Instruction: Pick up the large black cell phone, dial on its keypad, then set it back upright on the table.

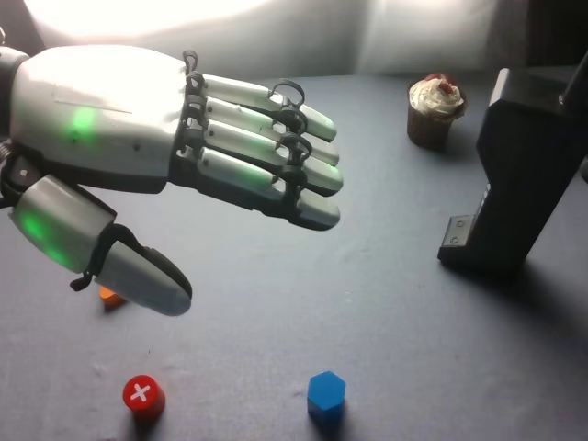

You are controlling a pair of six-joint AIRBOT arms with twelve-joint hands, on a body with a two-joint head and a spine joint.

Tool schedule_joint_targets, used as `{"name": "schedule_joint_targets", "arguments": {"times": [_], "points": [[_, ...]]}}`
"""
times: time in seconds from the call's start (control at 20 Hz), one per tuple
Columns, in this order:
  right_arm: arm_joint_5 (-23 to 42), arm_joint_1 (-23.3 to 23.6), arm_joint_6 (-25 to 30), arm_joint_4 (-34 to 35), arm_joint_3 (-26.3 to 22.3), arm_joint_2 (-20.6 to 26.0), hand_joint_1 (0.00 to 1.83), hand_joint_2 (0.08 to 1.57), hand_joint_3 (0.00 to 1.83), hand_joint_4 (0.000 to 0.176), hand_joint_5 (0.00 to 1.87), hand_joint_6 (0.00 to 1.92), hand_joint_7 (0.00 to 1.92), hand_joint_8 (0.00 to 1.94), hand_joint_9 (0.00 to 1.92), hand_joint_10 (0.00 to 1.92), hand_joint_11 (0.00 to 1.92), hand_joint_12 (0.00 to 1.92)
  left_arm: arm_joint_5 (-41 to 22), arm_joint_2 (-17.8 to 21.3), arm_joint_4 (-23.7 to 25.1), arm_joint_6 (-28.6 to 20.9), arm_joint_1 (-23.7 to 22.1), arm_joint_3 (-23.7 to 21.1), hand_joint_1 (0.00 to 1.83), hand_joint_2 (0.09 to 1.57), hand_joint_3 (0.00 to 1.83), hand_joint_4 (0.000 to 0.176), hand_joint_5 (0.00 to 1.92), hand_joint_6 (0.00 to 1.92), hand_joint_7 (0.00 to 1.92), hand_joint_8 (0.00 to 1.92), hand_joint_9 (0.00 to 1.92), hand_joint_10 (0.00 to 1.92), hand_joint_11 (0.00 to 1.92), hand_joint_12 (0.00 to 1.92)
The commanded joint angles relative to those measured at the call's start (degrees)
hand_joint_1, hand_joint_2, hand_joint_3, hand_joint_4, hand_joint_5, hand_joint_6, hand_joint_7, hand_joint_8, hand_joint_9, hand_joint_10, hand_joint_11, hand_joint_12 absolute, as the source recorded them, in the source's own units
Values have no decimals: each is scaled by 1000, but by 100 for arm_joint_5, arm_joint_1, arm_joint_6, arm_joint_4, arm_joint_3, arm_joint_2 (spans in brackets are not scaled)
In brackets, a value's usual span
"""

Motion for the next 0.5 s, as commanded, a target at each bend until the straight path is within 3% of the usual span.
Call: {"name": "schedule_joint_targets", "arguments": {"times": [0.0, 0.2, 0.45], "points": [[649, 91, 45, -62, 50, 35, 793, 983, 6, 0, 0, 0, 0, 0, 0, 0, 0, 36, -274, 2, -592, -31, -123, 19, 25, 1232, 0, 27, 178, 0, 144, 1, 135, 3, 0, 233], [491, 289, 21, -73, 64, -47, 994, 944, 0, 0, 0, 0, 0, 0, 0, 0, 6, 3, -288, -7, -591, -83, -143, 66, 95, 1204, 0, 31, 192, 3, 168, 6, 162, 8, 0, 276], [283, 517, -69, -232, 169, -192, 950, 951, 0, 0, 0, 0, 0, 0, 0, 0, 2, 1, -286, -7, -589, -113, -148, 76, 99, 1201, 0, 30, 192, 3, 179, 3, 168, 4, 0, 273]]}}
